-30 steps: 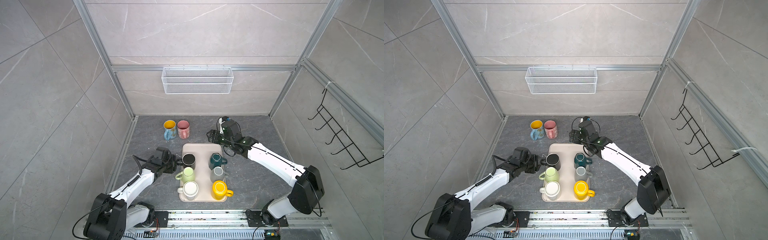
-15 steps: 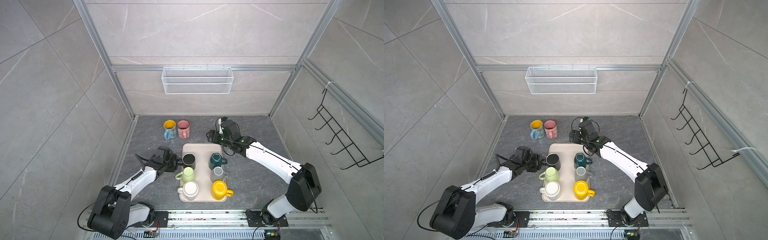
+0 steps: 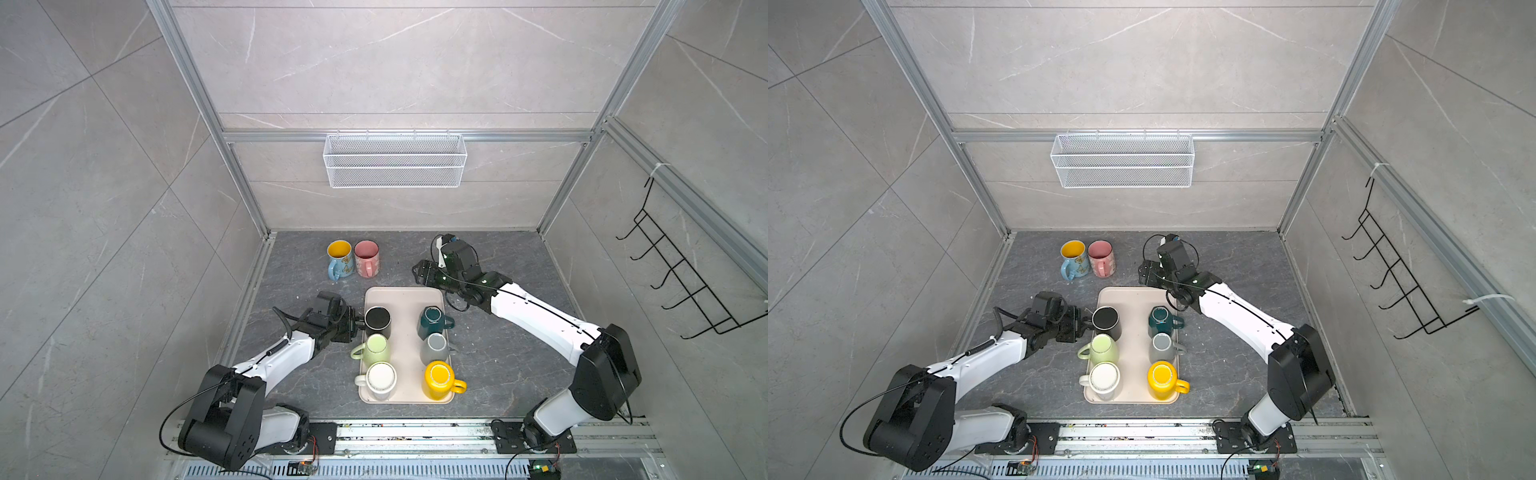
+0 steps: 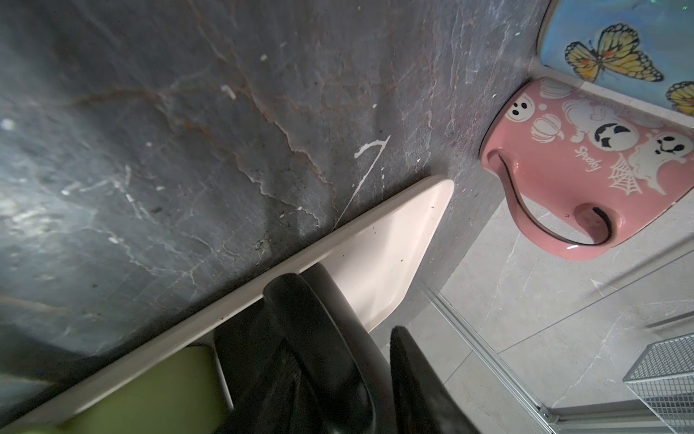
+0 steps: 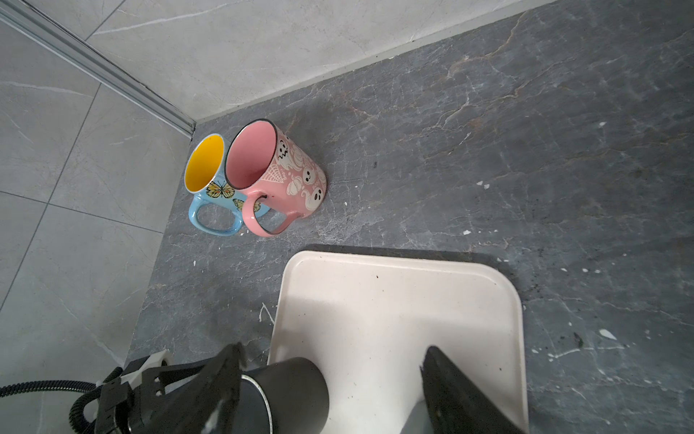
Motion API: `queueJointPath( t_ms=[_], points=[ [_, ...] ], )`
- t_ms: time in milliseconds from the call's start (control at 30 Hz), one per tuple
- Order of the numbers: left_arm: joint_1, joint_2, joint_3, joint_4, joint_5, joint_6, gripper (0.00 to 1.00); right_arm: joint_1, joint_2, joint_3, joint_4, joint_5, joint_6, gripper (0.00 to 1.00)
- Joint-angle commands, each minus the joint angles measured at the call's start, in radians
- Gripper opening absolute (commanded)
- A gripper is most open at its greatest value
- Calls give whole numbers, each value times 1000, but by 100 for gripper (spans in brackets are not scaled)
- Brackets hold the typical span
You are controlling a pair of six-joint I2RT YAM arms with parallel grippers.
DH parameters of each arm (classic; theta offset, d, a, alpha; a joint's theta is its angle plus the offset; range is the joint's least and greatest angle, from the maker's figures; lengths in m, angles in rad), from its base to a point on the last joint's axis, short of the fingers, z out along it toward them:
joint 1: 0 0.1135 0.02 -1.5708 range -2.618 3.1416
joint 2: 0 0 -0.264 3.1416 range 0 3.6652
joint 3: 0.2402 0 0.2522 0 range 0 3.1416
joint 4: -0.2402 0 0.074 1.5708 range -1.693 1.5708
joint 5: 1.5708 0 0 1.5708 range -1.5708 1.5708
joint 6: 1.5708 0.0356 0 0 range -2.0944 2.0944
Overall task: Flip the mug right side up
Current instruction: 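Grasp the upside-down black mug's handle on the tray with the left gripper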
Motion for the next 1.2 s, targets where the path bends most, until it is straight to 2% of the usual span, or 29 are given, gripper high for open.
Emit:
queueJointPath(
  t_ms=[0,367,933,1167],
  points=[
    [-2,23,27,52,15,-5,41,-6,19,0,7,-8,17,77],
    [-1,54,36,113,25,17,36,-12,26,3,3,-12,19,77],
    [6,107,63,194,15,81,23,-24,35,2,-17,-5,15,77],
    [35,165,115,251,27,111,13,-29,35,5,-23,-4,15,77]
  ],
)
